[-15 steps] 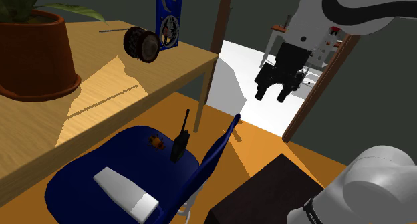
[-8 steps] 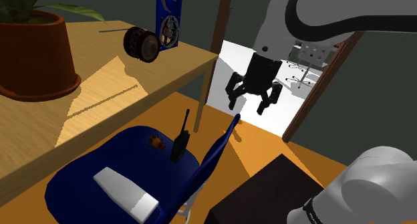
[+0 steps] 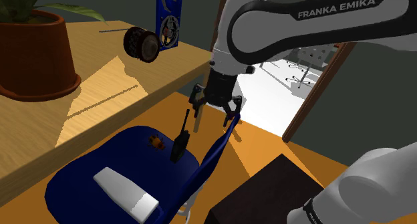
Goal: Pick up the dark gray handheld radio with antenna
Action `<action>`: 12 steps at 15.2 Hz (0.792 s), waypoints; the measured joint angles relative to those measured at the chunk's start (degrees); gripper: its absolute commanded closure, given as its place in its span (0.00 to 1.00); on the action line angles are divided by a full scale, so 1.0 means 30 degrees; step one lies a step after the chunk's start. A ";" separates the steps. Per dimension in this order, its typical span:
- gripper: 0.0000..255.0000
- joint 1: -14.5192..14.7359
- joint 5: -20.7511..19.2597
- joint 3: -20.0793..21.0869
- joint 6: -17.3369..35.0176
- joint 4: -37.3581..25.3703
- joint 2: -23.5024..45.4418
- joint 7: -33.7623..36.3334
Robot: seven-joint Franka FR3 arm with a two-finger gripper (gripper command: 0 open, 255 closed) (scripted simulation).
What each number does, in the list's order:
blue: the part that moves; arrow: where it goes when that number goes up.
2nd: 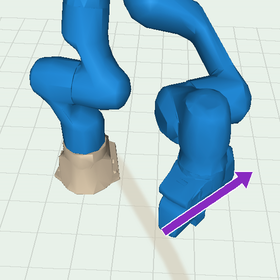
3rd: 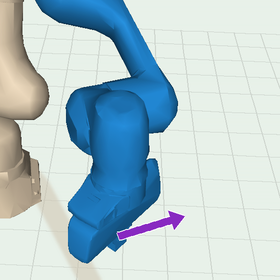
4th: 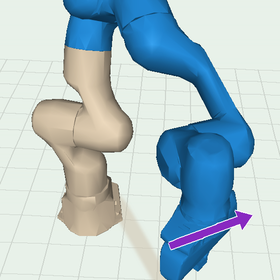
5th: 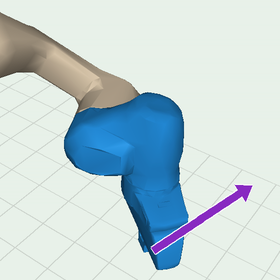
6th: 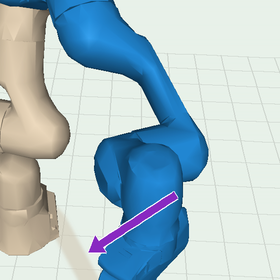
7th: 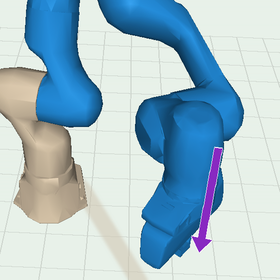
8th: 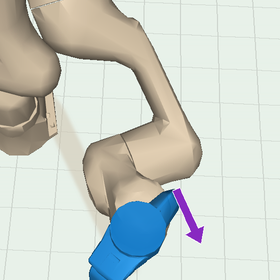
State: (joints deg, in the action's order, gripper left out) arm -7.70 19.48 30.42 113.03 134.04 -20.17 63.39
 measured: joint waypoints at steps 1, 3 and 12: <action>0.00 -0.0176 -0.0377 0.0329 0.0331 -0.0286 0.0687 0.0999; 0.00 -0.0454 -0.1494 0.1098 0.0855 -0.1461 0.2575 0.3304; 0.00 -0.0375 -0.2476 0.2169 0.3548 -0.2492 0.6773 0.7702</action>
State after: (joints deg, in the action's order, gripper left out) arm -8.83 12.05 36.93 123.67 126.57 0.15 86.49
